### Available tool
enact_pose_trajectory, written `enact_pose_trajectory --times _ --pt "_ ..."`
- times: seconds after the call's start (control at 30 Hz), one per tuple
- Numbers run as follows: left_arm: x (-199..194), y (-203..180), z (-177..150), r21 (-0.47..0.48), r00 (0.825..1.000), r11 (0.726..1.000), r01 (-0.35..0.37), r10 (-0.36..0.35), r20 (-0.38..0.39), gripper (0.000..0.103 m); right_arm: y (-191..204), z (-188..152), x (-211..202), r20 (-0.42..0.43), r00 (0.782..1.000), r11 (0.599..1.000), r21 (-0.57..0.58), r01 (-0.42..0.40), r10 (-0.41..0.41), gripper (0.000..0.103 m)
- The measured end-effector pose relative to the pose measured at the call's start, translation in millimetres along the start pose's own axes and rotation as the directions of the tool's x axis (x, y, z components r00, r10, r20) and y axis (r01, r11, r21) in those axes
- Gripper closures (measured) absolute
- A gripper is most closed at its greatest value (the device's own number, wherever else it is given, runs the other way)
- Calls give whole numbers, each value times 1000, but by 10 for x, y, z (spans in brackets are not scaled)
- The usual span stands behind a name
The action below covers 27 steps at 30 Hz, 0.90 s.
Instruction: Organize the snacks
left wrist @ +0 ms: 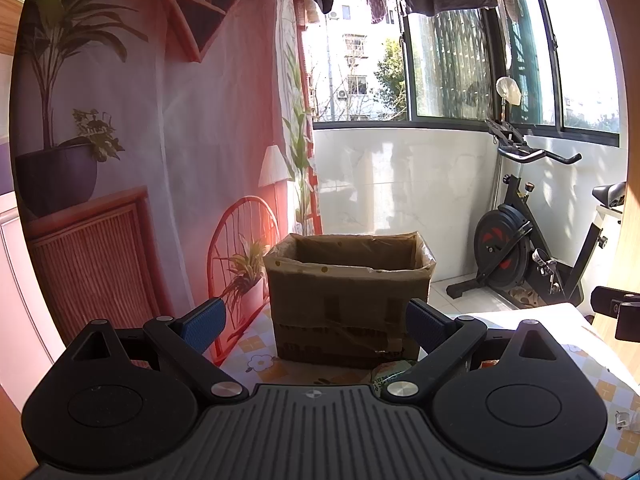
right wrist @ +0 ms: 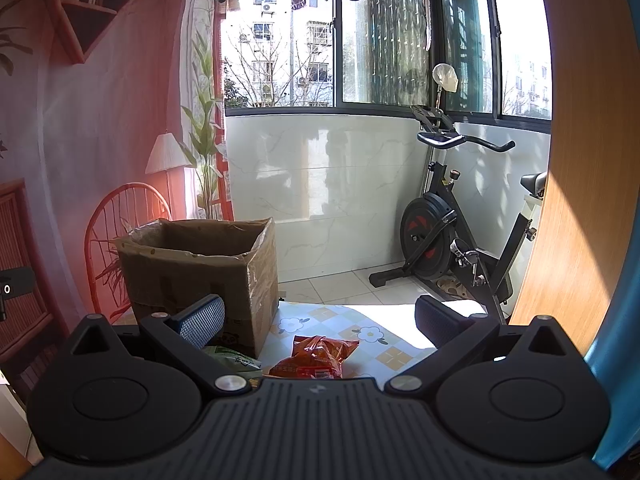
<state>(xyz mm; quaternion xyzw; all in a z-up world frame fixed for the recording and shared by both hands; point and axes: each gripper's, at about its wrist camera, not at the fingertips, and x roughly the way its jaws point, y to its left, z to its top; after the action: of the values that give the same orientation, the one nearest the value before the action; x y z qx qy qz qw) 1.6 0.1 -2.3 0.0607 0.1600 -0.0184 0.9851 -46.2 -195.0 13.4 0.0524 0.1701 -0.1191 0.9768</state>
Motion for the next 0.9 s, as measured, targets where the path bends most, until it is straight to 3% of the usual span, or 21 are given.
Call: enact_pose_trajectory --times 0.9 --pt "29 11 -3 -14 1000 1000 23 -23 -16 5 -44 -11 10 -9 1000 1000 4 -5 5 0"
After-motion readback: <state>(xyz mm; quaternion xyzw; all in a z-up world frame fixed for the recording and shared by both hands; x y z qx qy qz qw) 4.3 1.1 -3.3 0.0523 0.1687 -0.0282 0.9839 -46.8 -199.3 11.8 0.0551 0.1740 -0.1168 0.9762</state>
